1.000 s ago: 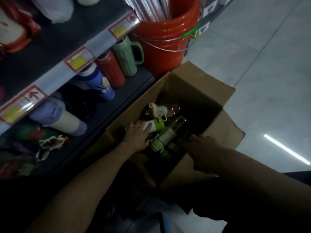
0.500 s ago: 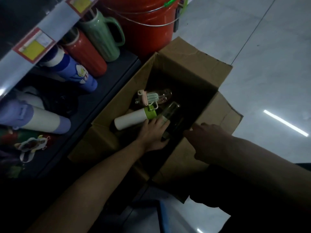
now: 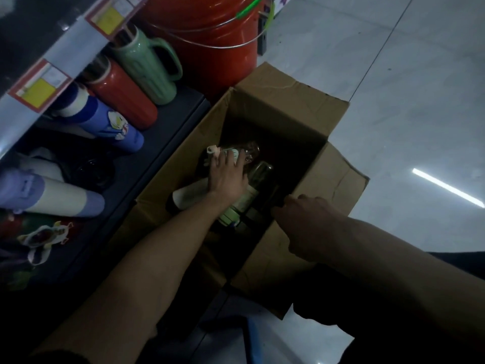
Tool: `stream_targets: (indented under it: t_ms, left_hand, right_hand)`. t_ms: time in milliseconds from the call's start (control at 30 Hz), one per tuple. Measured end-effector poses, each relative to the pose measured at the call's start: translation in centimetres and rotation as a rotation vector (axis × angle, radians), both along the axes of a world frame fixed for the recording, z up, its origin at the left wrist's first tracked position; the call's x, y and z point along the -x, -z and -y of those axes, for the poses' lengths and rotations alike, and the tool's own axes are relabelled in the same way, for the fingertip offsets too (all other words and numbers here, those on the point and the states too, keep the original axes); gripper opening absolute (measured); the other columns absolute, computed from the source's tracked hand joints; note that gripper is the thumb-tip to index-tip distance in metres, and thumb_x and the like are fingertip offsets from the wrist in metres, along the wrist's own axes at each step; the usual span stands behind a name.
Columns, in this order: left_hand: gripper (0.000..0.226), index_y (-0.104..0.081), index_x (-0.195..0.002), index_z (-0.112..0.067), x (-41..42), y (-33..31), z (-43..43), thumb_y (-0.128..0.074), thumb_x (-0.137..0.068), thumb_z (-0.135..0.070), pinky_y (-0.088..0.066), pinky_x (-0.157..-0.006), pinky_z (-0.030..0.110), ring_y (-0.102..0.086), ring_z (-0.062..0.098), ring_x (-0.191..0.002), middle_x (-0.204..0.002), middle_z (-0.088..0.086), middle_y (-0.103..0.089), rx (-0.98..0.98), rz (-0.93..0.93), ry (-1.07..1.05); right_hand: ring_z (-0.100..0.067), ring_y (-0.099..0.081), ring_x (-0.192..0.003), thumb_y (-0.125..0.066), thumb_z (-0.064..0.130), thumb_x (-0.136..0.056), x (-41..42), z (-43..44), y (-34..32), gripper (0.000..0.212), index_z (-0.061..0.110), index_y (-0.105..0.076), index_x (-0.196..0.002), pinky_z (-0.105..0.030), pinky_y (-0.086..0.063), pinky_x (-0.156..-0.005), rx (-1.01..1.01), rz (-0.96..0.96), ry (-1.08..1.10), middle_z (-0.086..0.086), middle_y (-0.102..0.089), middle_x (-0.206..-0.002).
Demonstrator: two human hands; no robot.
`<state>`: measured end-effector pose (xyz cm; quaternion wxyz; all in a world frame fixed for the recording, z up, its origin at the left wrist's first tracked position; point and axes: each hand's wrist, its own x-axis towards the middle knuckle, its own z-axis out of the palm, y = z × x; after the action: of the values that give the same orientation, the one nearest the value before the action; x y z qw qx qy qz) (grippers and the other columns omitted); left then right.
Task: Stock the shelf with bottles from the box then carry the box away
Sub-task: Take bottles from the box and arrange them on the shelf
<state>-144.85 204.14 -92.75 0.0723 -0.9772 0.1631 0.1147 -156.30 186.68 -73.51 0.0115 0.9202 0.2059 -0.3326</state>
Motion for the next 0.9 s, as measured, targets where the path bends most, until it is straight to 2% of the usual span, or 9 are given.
stream_targets:
  t_ms: [133, 300, 367, 433, 533, 600, 700, 800, 900]
  left_hand:
    - [0.08, -0.024, -0.158, -0.018, -3.3, 0.4, -0.8, -0.054, -0.094, -0.054, -0.026, -0.117, 0.057, -0.034, 0.037, -0.144, -0.157, 0.02, -0.032, -0.068, -0.081, -0.017]
    - [0.05, -0.054, -0.133, -0.014, -1.2, 0.7, 0.2, -0.049, -0.096, -0.046, -0.04, -0.095, 0.045, -0.056, 0.031, -0.115, -0.126, 0.013, -0.057, 0.169, 0.033, 0.254]
    - [0.055, -0.049, -0.142, -0.017, 0.9, 1.2, 1.2, -0.049, -0.096, -0.047, -0.039, -0.098, 0.043, -0.054, 0.03, -0.12, -0.132, 0.01, -0.055, 0.227, -0.083, 0.336]
    - [0.071, -0.031, -0.156, -0.02, 2.7, 1.5, 2.3, -0.056, -0.095, -0.045, -0.039, -0.102, 0.042, -0.049, 0.031, -0.128, -0.146, 0.01, -0.046, 0.183, -0.268, 0.338]
    - [0.09, -0.01, -0.162, -0.017, 4.3, 2.0, 4.3, -0.064, -0.091, -0.022, -0.041, -0.102, 0.046, -0.044, 0.037, -0.132, -0.154, 0.016, -0.032, 0.067, -0.377, 0.24]
    - [0.091, -0.007, -0.162, -0.014, 4.6, 2.6, 5.9, -0.063, -0.091, -0.015, -0.044, -0.1, 0.046, -0.047, 0.04, -0.131, -0.153, 0.02, -0.03, 0.009, -0.352, 0.17]
    - [0.09, -0.003, -0.162, -0.013, 3.9, 3.8, 6.6, -0.061, -0.094, -0.02, -0.046, -0.1, 0.047, -0.052, 0.043, -0.128, -0.159, 0.023, -0.02, 0.008, -0.415, 0.085]
    - [0.094, -0.005, -0.162, -0.021, 2.1, 3.8, 6.3, -0.065, -0.09, -0.03, -0.039, -0.113, 0.051, -0.042, 0.048, -0.137, -0.163, 0.019, -0.007, 0.131, -0.579, 0.012]
    - [0.097, -0.012, -0.16, -0.024, 1.1, 3.4, 6.9, -0.073, -0.086, -0.03, -0.037, -0.114, 0.054, -0.037, 0.05, -0.14, -0.163, 0.023, -0.005, 0.127, -0.643, -0.02]
  right_hand:
    - [-0.031, -0.057, -0.12, -0.057, 0.02, -0.095, 0.0, 0.6, 0.4, 0.049, 0.018, -0.047, -0.143, -0.039, -0.048, -0.087, 0.012, 0.002, 0.018, -0.011, -0.051, -0.137]
    - [-0.029, -0.058, -0.114, -0.058, 0.022, -0.096, -0.7, 1.9, 0.9, 0.044, 0.016, -0.048, -0.139, -0.036, -0.043, -0.078, 0.053, 0.018, 0.032, -0.011, -0.054, -0.13]
    - [-0.028, -0.057, -0.115, -0.059, 0.023, -0.096, -0.8, 2.0, 1.0, 0.045, 0.016, -0.047, -0.14, -0.035, -0.04, -0.076, 0.052, 0.012, 0.03, -0.01, -0.053, -0.131]
    - [-0.028, -0.057, -0.117, -0.057, 0.023, -0.097, -0.9, 1.9, 1.0, 0.045, 0.016, -0.047, -0.14, -0.035, -0.038, -0.076, 0.042, 0.009, 0.027, -0.01, -0.053, -0.132]
    - [-0.03, -0.056, -0.119, -0.056, 0.022, -0.097, -1.0, 1.6, 0.9, 0.044, 0.016, -0.047, -0.14, -0.034, -0.036, -0.076, 0.031, 0.0, 0.038, -0.01, -0.052, -0.133]
    - [-0.03, -0.056, -0.12, -0.057, 0.022, -0.096, -1.0, 1.5, 0.9, 0.046, 0.017, -0.047, -0.141, -0.034, -0.036, -0.076, 0.031, -0.003, 0.046, -0.011, -0.051, -0.134]
    - [-0.03, -0.056, -0.119, -0.056, 0.022, -0.095, -1.1, 1.3, 0.9, 0.045, 0.019, -0.048, -0.14, -0.034, -0.037, -0.076, 0.023, 0.001, 0.052, -0.011, -0.051, -0.135]
    - [-0.03, -0.057, -0.119, -0.057, 0.021, -0.095, -1.1, 1.1, 0.9, 0.045, 0.018, -0.048, -0.139, -0.035, -0.039, -0.077, 0.021, -0.005, 0.049, -0.01, -0.052, -0.133]
    - [-0.03, -0.057, -0.119, -0.057, 0.021, -0.095, -1.1, 1.1, 0.8, 0.047, 0.018, -0.048, -0.14, -0.036, -0.046, -0.083, 0.015, -0.021, 0.052, -0.01, -0.052, -0.133]
